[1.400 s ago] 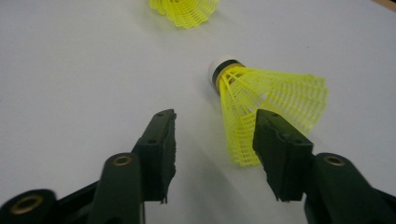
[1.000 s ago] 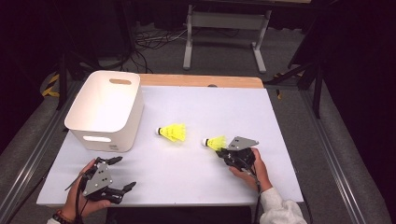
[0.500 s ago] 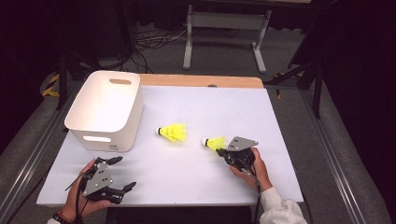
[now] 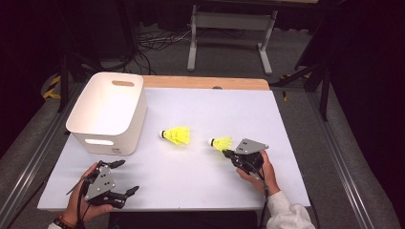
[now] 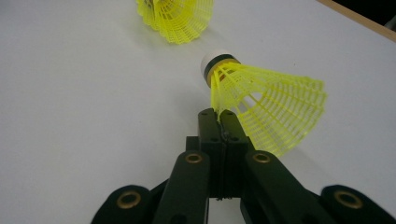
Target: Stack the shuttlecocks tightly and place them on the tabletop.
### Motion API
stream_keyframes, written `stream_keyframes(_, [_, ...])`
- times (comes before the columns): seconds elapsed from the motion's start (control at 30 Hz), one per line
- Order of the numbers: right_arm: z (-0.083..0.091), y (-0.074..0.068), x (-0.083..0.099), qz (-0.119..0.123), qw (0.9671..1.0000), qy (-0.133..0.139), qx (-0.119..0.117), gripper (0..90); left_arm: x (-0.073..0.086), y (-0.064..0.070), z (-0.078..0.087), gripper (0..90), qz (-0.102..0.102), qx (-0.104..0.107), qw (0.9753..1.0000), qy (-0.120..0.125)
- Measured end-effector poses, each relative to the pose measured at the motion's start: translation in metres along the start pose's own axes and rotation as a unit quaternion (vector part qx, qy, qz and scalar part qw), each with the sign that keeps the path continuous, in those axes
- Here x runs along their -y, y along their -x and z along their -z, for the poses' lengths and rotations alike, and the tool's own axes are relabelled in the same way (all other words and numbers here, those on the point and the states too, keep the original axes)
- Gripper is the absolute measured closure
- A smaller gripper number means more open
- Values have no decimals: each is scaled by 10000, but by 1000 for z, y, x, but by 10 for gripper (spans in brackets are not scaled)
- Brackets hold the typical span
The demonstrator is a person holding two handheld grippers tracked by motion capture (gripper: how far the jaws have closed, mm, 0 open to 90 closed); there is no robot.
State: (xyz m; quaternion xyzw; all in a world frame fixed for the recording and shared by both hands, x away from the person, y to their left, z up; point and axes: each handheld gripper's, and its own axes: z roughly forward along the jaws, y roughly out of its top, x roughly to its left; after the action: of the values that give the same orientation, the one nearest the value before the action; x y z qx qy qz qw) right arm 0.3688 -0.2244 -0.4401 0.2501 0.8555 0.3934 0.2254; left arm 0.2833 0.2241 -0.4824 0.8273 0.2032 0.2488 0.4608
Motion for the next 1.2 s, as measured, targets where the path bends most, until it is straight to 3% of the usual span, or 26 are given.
stream_keyframes(0.97, [11, 0, -6, 89, 9995, 298, 6, 900, 0, 0, 1, 83, -7, -8, 10000, 5])
stream_keyframes(1.2, [10, -1, -10, 217, 9992, 333, -17, 900, 0, 0, 0, 82, -1, 10, 10000, 6])
